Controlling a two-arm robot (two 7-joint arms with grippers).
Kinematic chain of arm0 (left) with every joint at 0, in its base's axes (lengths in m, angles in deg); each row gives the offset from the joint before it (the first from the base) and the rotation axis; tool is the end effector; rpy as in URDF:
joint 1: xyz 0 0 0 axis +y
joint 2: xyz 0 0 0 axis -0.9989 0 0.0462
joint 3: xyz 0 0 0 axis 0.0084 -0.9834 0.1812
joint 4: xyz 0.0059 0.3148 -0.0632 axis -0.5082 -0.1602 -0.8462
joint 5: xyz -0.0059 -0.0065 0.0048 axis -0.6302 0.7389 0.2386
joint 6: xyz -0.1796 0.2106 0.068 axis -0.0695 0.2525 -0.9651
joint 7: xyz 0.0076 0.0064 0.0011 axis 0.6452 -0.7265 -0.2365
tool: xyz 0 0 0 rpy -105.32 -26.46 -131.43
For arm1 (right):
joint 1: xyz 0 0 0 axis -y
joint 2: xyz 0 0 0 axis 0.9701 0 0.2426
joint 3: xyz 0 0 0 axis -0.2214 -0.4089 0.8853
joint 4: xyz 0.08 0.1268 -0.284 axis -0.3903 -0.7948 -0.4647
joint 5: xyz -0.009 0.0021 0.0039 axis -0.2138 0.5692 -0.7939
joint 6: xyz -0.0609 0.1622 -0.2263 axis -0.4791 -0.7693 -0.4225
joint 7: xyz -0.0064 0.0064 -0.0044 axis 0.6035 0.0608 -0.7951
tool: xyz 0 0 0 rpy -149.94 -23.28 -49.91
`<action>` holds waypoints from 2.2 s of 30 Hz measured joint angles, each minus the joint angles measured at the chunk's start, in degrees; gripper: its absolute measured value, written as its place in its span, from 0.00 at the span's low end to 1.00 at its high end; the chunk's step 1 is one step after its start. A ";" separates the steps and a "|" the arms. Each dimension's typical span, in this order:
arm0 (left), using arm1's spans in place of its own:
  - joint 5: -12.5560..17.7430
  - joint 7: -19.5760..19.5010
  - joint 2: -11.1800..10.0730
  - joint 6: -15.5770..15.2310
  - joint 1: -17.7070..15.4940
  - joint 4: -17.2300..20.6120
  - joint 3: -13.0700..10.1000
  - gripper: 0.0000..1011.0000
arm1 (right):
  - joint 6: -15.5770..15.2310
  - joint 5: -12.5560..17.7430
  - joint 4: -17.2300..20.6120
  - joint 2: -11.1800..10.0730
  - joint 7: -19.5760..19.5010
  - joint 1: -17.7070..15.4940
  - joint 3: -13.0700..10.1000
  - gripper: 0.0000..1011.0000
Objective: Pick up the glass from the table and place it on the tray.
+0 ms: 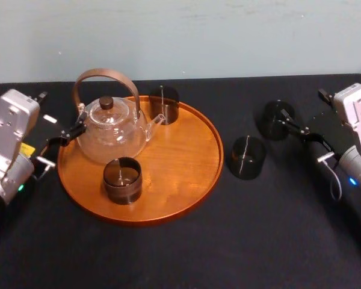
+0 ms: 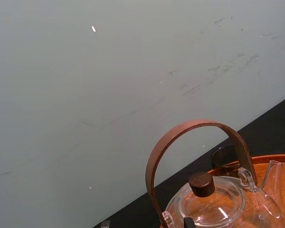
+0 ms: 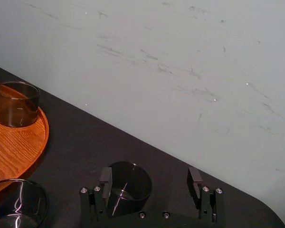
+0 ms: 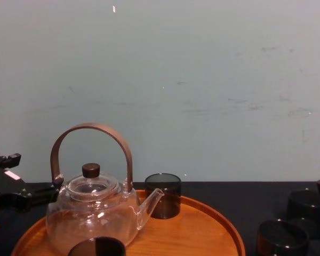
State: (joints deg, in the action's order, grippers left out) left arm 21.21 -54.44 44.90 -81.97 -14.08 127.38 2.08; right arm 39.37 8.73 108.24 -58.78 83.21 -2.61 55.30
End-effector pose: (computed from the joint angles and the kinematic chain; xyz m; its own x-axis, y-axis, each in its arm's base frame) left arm 0.3407 0.1065 -0.3227 0.2922 0.8802 0.3739 -0.9553 0.2873 0.0701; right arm 0.3407 -0.1065 -0.3227 0.2925 -0.8803 0.3736 0.9552 0.2875 -0.0704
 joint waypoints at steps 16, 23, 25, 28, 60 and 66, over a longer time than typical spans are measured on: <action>0.00 0.00 0.00 0.00 0.00 0.00 0.00 0.99 | 0.00 0.00 0.00 0.00 0.00 0.00 0.00 1.00; 0.00 0.00 0.00 0.00 0.00 0.00 0.00 0.99 | 0.00 0.00 0.00 0.00 0.00 0.00 0.00 1.00; 0.00 0.00 0.00 0.00 0.00 0.00 0.00 0.99 | 0.00 0.00 0.00 0.00 0.00 0.00 0.00 1.00; 0.00 0.00 0.00 0.00 0.00 0.00 0.00 0.99 | 0.00 0.00 0.00 0.00 0.00 0.00 0.00 1.00; 0.00 0.00 0.00 0.00 0.00 0.00 0.00 0.99 | 0.65 0.87 0.03 -0.42 1.96 -0.34 -0.80 1.00; 0.00 0.00 0.00 0.00 0.00 0.00 0.00 0.99 | 0.87 3.07 2.94 -1.96 5.14 -2.76 -2.63 1.00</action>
State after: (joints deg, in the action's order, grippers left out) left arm 21.21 -54.44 44.90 -81.97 -14.08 127.38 2.08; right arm 40.24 11.80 111.18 -60.74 88.35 -5.37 52.67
